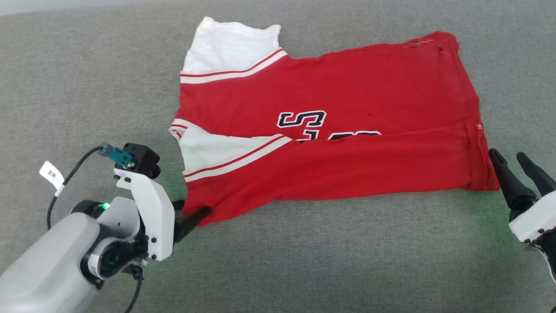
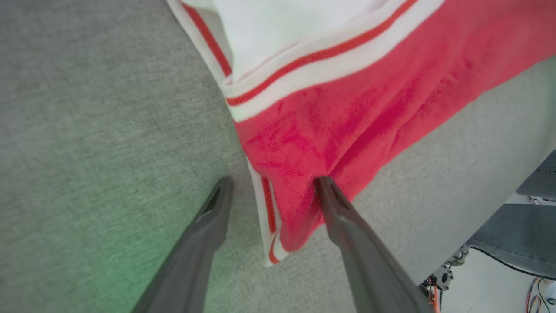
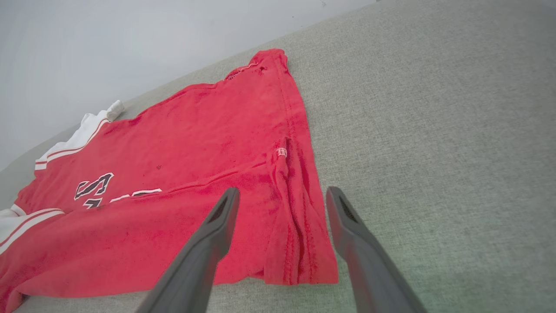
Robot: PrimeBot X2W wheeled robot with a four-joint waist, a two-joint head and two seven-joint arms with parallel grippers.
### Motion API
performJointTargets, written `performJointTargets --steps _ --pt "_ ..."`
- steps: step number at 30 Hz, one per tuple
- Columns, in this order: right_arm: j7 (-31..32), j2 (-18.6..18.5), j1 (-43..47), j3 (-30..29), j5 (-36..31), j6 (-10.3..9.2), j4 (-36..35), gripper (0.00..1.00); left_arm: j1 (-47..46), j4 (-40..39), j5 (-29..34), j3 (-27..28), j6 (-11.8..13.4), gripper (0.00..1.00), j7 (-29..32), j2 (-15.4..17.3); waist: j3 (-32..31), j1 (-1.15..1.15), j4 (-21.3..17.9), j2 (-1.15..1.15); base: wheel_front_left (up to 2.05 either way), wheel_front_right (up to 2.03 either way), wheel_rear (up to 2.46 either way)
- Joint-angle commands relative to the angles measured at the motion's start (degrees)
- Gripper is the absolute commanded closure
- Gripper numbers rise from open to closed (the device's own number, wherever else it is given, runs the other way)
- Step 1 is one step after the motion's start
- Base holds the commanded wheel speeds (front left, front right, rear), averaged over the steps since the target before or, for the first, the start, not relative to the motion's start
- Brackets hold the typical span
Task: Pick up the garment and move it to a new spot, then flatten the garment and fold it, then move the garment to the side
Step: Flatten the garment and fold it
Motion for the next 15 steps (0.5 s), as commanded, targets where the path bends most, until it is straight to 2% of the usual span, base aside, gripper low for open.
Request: performJointTargets --steps 1,2,4,5,6,7,10,15 --pt "0.1 0.2 -0.7 0.3 0.3 0.00 0.0 0.00 -0.1 1.9 0.1 -1.0 -0.5 0.00 1.1 -0.6 0.6 0.00 -0.9 0.00 0.00 0.00 0.00" --pt "0.1 0.1 -1.0 0.4 0.4 0.00 0.2 0.00 0.0 3.0 -0.5 -1.4 -0.9 0.05 1.7 -1.3 0.8 0.00 -1.1 0.00 0.00 0.00 0.00" --pt "0.2 -0.3 -1.5 0.8 0.3 0.00 0.5 0.00 0.0 4.6 -1.9 -2.0 -1.9 0.29 2.9 -2.5 0.9 0.00 -1.5 0.00 0.00 0.00 0.00" --pt "0.4 -0.6 -1.6 1.2 0.1 0.00 0.6 0.00 0.1 5.0 -2.4 -2.4 -2.6 0.53 3.5 -3.0 1.0 0.00 -1.6 0.00 0.00 0.00 0.00" --pt "0.7 -0.9 -1.7 1.6 -0.1 0.00 0.8 0.00 0.2 5.2 -2.8 -2.7 -3.4 0.69 3.9 -3.4 1.0 0.00 -1.6 0.00 0.00 0.00 0.00" --pt "2.3 -2.1 -1.9 2.9 -0.7 0.00 1.0 0.00 0.4 5.6 -3.8 -2.8 -4.4 1.00 4.6 -4.2 1.0 0.00 -1.6 0.00 0.00 0.00 0.00" --pt "4.6 -4.1 -2.0 4.9 -1.9 0.00 0.9 0.00 0.2 5.8 -4.3 -2.4 -5.0 1.00 4.4 -4.0 1.1 0.00 -1.3 0.00 0.00 0.00 0.00" --pt "12.3 -8.8 -4.0 9.7 -3.5 0.00 0.7 0.00 -0.1 5.7 -4.0 -1.9 -6.3 1.00 2.4 -4.4 1.2 0.00 -0.3 0.00 0.00 0.00 0.00"
